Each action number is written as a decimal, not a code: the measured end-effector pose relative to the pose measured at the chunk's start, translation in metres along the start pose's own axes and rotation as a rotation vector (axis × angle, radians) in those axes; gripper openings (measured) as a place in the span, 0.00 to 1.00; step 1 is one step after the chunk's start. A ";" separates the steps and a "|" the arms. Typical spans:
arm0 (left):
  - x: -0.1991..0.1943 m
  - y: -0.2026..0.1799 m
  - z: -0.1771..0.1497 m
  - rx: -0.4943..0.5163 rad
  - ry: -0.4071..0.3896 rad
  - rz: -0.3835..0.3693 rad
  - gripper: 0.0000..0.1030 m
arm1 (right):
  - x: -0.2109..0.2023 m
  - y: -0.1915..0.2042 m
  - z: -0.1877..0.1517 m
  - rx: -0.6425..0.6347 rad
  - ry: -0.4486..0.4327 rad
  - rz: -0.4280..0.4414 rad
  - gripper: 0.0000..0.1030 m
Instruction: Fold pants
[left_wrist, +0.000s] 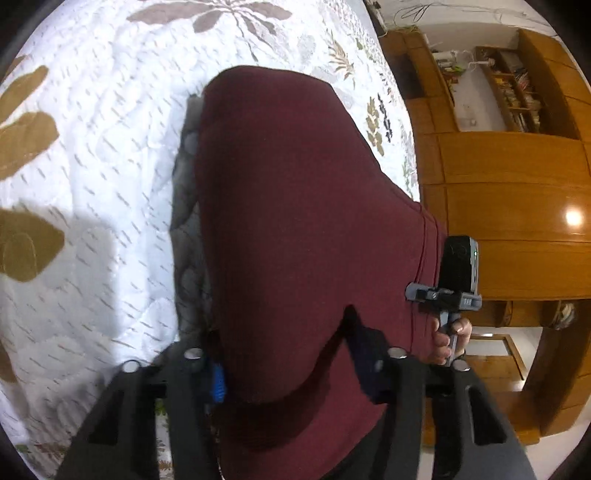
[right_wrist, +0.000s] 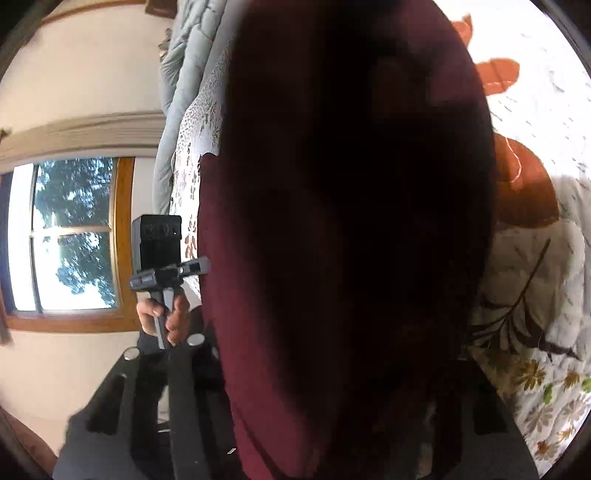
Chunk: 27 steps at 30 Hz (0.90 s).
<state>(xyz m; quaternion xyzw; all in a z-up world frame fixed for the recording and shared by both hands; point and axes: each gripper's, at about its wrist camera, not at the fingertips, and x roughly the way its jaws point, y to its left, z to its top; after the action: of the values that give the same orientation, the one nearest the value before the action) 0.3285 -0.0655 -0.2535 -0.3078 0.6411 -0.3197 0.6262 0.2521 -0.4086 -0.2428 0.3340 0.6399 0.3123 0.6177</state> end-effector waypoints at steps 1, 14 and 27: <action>-0.002 0.000 -0.001 0.005 -0.005 -0.002 0.44 | 0.000 0.002 -0.001 -0.003 -0.007 -0.005 0.48; -0.045 -0.005 -0.017 0.049 -0.074 -0.091 0.28 | -0.013 0.054 -0.002 -0.050 -0.057 -0.042 0.44; -0.176 0.027 0.034 0.060 -0.235 -0.029 0.28 | 0.058 0.165 0.101 -0.186 -0.018 -0.034 0.43</action>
<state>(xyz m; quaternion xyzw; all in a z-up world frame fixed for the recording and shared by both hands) 0.3669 0.0902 -0.1686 -0.3335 0.5489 -0.3094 0.7012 0.3593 -0.2670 -0.1467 0.2669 0.6081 0.3570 0.6569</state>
